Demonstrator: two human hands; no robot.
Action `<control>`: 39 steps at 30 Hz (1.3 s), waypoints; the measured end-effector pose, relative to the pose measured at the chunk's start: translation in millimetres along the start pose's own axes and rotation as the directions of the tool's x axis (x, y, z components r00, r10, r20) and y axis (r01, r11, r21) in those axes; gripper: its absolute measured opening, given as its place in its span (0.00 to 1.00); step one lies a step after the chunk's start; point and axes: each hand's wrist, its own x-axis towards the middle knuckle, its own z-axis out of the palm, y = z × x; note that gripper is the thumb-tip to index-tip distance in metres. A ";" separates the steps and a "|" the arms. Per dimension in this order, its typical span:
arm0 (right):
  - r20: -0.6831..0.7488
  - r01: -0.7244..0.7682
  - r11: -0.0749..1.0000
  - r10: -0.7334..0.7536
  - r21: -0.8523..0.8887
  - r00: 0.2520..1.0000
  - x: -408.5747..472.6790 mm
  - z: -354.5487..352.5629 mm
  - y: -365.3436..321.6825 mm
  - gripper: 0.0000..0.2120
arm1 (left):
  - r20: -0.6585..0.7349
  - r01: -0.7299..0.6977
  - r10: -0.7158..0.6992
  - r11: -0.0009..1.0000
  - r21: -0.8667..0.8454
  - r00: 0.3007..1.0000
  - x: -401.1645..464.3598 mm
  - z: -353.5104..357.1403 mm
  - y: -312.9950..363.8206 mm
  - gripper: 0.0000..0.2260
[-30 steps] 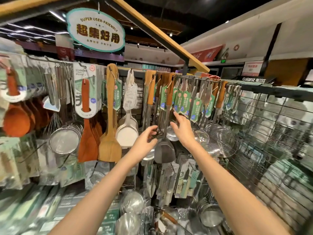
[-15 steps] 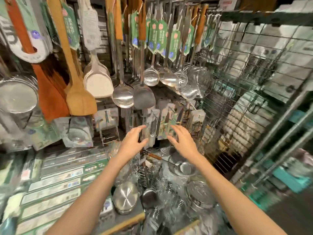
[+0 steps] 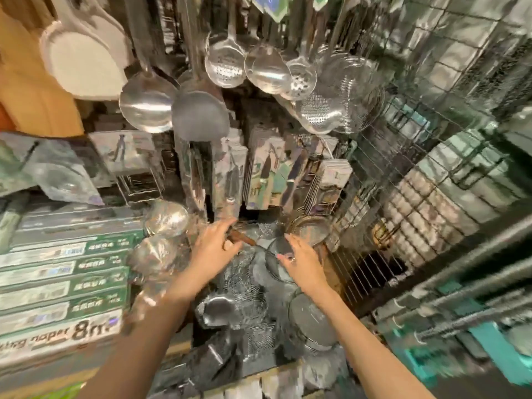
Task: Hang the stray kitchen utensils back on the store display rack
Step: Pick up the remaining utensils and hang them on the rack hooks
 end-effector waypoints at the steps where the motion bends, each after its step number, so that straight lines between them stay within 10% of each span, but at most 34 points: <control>1: 0.034 -0.004 1.000 0.003 0.013 0.999 5.2 7.7 11.5 0.28 | -0.014 0.021 -0.021 1.000 0.008 1.000 1.4 12.8 -3.2 0.26; 16: 0.337 -0.109 0.973 0.035 0.203 0.941 83.2 150.5 107.2 0.31 | -0.043 0.270 -0.267 0.960 0.077 0.963 9.3 150.8 -123.9 0.24; 34: 0.246 0.014 0.990 -0.050 0.144 0.968 204.7 274.7 124.7 0.18 | 0.006 0.398 -0.398 0.917 -0.007 0.917 64.5 249.5 -245.1 0.25; 39: 0.249 0.145 0.914 -0.252 0.378 0.935 172.4 256.2 129.5 0.24 | -0.061 0.463 -0.465 0.885 -0.037 0.883 94.1 265.0 -247.0 0.26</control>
